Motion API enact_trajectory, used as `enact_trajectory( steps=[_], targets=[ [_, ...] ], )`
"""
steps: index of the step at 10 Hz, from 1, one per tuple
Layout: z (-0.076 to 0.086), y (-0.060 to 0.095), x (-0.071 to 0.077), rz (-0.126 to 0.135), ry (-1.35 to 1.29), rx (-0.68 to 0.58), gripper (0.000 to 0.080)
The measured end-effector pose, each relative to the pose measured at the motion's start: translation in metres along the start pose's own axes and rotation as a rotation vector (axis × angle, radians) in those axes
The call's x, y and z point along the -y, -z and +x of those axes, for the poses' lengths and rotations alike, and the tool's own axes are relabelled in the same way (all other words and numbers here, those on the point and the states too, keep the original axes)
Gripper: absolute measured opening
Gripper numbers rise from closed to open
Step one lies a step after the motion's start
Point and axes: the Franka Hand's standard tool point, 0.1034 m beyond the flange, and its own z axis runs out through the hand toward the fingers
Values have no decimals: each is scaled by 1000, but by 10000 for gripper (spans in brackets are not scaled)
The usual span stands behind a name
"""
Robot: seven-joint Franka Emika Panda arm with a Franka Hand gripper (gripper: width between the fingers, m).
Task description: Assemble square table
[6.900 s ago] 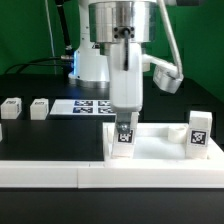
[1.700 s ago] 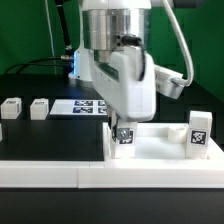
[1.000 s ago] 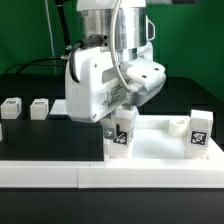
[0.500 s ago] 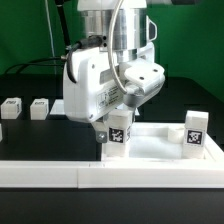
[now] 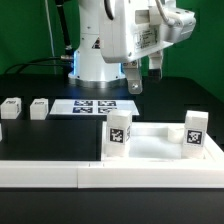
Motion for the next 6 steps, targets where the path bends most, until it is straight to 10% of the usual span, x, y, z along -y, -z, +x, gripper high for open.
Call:
enact_trajectory(
  steps=[6],
  targets=[
    [-1, -2, -1, -2, 4, -2, 649]
  ],
)
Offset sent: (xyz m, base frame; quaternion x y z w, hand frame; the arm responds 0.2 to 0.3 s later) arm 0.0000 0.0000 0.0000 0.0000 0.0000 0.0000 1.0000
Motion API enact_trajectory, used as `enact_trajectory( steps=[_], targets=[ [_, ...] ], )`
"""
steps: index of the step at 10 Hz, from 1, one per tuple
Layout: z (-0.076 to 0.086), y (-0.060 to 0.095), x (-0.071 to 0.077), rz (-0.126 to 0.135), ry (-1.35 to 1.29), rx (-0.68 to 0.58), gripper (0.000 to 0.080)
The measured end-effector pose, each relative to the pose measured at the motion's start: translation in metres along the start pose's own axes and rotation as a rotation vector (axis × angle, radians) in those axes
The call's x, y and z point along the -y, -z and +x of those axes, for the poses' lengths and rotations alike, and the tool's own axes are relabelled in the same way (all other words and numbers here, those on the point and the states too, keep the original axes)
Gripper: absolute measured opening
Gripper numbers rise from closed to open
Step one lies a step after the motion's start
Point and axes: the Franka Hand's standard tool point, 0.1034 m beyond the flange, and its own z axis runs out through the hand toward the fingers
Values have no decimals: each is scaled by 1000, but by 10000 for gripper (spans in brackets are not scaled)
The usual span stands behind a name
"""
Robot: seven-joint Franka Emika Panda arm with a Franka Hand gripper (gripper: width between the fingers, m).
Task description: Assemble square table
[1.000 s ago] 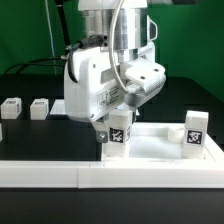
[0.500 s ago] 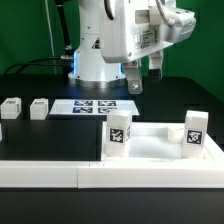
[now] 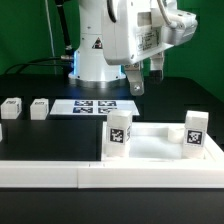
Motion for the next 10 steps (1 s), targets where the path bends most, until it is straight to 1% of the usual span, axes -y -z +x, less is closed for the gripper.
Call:
enact_trajectory(
  steps=[5, 6, 7, 8, 9, 10],
  targets=[
    [0, -1, 0, -1, 2, -2, 649],
    [0, -1, 0, -1, 41, -2, 649],
    [2, -1, 1, 7, 72, -1, 649],
    [9, -2, 2, 32, 235, 1, 649],
    [13, -1, 0, 29, 429, -1, 649],
    [16, -1, 0, 33, 601, -5, 649]
  ],
)
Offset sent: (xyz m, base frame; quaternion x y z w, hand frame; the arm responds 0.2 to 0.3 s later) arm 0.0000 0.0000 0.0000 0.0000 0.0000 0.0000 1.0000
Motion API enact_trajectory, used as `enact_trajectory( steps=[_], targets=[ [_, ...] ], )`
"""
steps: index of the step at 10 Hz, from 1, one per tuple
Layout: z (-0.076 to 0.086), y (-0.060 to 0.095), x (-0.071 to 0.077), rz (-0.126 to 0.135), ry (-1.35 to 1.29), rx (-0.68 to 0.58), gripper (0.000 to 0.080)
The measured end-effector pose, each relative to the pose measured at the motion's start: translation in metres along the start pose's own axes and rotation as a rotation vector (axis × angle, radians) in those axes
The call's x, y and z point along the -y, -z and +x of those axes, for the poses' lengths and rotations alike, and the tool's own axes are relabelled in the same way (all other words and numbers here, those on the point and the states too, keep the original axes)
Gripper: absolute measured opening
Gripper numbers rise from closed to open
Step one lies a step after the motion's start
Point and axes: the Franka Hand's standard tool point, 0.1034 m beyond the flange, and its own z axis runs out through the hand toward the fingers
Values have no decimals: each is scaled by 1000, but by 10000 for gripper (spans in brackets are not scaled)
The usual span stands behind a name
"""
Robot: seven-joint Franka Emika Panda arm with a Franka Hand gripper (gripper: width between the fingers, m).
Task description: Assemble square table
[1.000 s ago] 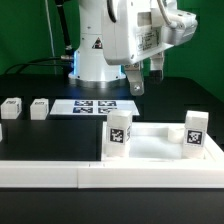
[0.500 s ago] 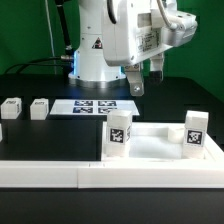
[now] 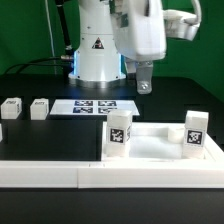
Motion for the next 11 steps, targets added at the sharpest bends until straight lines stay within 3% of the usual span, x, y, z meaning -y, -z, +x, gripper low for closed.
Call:
enact_trajectory(
  steps=[2, 3, 7, 8, 11],
  targets=[
    [-2, -3, -9, 12, 216, -24, 649],
    [-11, -2, -14, 5, 276, -42, 649],
    [-9, -3, -13, 2, 551, -48, 649],
    [-11, -7, -16, 19, 661, -72, 649],
    [8, -21, -45, -16, 993, -97, 649]
  ],
)
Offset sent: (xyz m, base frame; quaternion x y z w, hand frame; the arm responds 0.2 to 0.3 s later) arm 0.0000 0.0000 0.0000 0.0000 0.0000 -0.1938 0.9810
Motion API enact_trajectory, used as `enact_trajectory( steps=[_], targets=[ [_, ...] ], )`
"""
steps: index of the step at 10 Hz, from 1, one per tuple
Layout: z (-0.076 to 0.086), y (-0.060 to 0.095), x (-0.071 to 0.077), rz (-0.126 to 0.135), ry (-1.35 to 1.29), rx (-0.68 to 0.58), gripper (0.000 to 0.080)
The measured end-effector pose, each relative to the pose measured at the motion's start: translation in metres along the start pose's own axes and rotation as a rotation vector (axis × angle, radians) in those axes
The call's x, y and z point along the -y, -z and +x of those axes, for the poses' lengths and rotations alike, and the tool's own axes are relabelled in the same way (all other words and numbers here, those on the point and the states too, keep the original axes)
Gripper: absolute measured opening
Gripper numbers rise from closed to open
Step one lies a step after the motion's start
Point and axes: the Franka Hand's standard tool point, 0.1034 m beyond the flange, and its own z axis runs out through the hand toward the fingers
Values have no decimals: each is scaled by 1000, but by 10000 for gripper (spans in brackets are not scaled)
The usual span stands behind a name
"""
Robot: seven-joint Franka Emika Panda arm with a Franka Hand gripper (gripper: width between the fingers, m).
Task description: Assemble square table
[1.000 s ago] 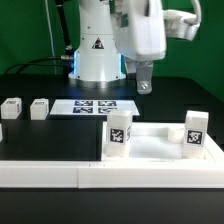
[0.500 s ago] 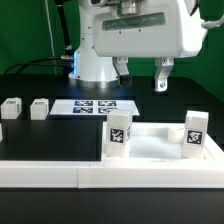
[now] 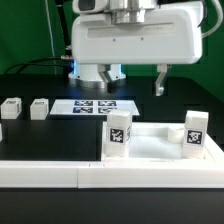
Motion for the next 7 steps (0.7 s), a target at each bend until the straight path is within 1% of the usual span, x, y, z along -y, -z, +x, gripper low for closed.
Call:
enact_trajectory(
  steps=[1, 2, 3, 7],
  targets=[
    [-2, -11, -21, -22, 70, -7, 649],
    [-2, -17, -30, -36, 152, -8, 649],
    [-1, -15, -28, -39, 214, -10, 649],
    [-1, -15, -29, -39, 218, -10, 649]
  ],
)
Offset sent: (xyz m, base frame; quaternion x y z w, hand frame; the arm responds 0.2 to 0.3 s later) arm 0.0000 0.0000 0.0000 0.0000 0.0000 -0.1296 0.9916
